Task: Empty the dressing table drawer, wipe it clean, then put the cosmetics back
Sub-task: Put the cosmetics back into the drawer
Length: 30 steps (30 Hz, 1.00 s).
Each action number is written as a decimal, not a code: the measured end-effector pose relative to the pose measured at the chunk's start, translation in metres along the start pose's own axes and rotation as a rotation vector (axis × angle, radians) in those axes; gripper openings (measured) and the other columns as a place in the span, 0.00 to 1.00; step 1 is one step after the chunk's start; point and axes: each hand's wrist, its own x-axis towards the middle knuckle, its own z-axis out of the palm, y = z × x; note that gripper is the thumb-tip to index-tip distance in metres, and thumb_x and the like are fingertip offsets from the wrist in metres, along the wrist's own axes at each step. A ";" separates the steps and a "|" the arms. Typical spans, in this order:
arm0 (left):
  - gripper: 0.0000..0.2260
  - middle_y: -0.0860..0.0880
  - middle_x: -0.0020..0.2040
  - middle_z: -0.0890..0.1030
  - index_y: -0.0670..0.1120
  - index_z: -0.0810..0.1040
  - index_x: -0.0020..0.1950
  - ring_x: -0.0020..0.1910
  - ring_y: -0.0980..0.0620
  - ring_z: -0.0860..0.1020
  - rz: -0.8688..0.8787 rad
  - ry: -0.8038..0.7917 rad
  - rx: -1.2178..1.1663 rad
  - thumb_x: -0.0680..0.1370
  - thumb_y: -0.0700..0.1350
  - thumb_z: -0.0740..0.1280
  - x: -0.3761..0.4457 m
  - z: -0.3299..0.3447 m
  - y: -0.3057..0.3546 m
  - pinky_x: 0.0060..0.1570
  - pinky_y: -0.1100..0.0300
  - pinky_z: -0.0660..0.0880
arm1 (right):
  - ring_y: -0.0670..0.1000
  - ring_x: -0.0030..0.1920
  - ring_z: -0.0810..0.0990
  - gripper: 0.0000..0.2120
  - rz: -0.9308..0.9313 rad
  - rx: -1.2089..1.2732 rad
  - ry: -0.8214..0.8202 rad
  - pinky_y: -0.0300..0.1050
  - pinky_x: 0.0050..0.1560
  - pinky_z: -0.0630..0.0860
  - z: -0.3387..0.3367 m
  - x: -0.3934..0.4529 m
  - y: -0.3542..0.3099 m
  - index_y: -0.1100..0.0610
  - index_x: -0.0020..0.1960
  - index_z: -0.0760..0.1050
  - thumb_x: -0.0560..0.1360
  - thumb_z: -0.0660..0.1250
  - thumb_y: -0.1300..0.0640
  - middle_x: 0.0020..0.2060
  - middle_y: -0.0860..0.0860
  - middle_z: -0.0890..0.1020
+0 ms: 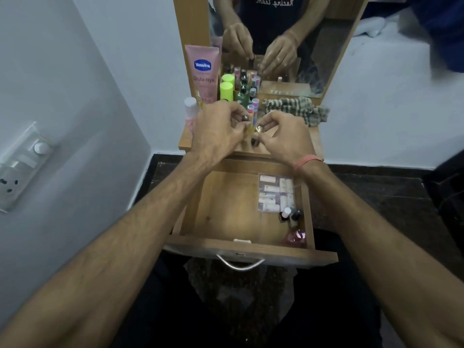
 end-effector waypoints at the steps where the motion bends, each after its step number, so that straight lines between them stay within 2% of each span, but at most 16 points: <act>1: 0.07 0.61 0.45 0.84 0.55 0.88 0.56 0.46 0.62 0.81 0.007 -0.015 -0.018 0.79 0.52 0.79 -0.006 -0.003 0.003 0.47 0.64 0.78 | 0.39 0.39 0.81 0.11 0.004 0.025 -0.033 0.41 0.45 0.79 -0.009 -0.009 0.003 0.47 0.51 0.84 0.72 0.80 0.47 0.44 0.41 0.86; 3: 0.07 0.61 0.43 0.84 0.56 0.88 0.53 0.46 0.63 0.81 0.003 -0.074 -0.056 0.78 0.54 0.80 -0.023 -0.009 0.010 0.45 0.63 0.77 | 0.37 0.35 0.80 0.10 0.019 0.078 -0.118 0.34 0.40 0.75 -0.030 -0.035 0.009 0.49 0.50 0.84 0.71 0.81 0.49 0.43 0.43 0.86; 6: 0.06 0.60 0.43 0.86 0.56 0.87 0.51 0.48 0.62 0.83 0.007 -0.226 -0.099 0.77 0.53 0.82 -0.056 -0.010 0.019 0.51 0.61 0.80 | 0.35 0.34 0.80 0.10 0.040 0.154 -0.324 0.27 0.36 0.72 -0.051 -0.077 0.023 0.51 0.50 0.85 0.72 0.83 0.53 0.38 0.44 0.86; 9: 0.07 0.60 0.43 0.86 0.56 0.88 0.51 0.46 0.64 0.83 -0.020 -0.380 -0.091 0.76 0.52 0.83 -0.092 0.008 0.023 0.51 0.61 0.81 | 0.38 0.34 0.80 0.11 0.047 0.088 -0.419 0.31 0.36 0.73 -0.048 -0.108 0.041 0.48 0.49 0.86 0.70 0.84 0.52 0.37 0.38 0.85; 11: 0.07 0.63 0.43 0.86 0.59 0.88 0.51 0.47 0.66 0.83 -0.052 -0.431 -0.022 0.76 0.51 0.83 -0.109 0.023 0.023 0.51 0.62 0.79 | 0.40 0.37 0.81 0.12 0.037 0.026 -0.422 0.39 0.41 0.77 -0.038 -0.119 0.050 0.47 0.50 0.87 0.69 0.84 0.51 0.40 0.40 0.86; 15: 0.06 0.61 0.45 0.86 0.58 0.88 0.50 0.49 0.61 0.83 -0.061 -0.464 0.029 0.77 0.50 0.82 -0.132 0.042 0.022 0.52 0.59 0.81 | 0.41 0.44 0.80 0.13 0.021 -0.074 -0.434 0.51 0.55 0.81 -0.023 -0.128 0.056 0.46 0.51 0.87 0.68 0.84 0.49 0.42 0.37 0.85; 18: 0.07 0.61 0.46 0.86 0.57 0.88 0.51 0.49 0.59 0.83 -0.087 -0.454 0.053 0.76 0.53 0.83 -0.140 0.052 0.020 0.51 0.56 0.81 | 0.46 0.53 0.80 0.12 0.000 -0.211 -0.426 0.57 0.65 0.73 -0.014 -0.129 0.058 0.44 0.51 0.85 0.69 0.81 0.48 0.43 0.37 0.84; 21: 0.07 0.61 0.47 0.86 0.57 0.88 0.52 0.50 0.58 0.84 -0.102 -0.451 0.044 0.76 0.53 0.83 -0.142 0.060 0.017 0.50 0.57 0.81 | 0.47 0.60 0.79 0.12 -0.004 -0.296 -0.450 0.56 0.66 0.67 -0.011 -0.129 0.060 0.43 0.53 0.84 0.71 0.80 0.47 0.46 0.38 0.84; 25: 0.07 0.61 0.47 0.86 0.58 0.88 0.51 0.50 0.58 0.84 -0.100 -0.442 0.039 0.76 0.54 0.82 -0.145 0.066 0.017 0.51 0.56 0.82 | 0.47 0.60 0.77 0.12 -0.003 -0.329 -0.481 0.55 0.64 0.65 -0.011 -0.128 0.062 0.43 0.54 0.84 0.71 0.81 0.48 0.41 0.35 0.79; 30: 0.08 0.62 0.49 0.85 0.58 0.87 0.53 0.52 0.58 0.84 -0.099 -0.430 0.053 0.77 0.56 0.82 -0.146 0.068 0.021 0.52 0.55 0.82 | 0.46 0.59 0.79 0.14 0.021 -0.349 -0.514 0.53 0.60 0.63 -0.009 -0.123 0.063 0.42 0.53 0.83 0.70 0.83 0.47 0.48 0.38 0.84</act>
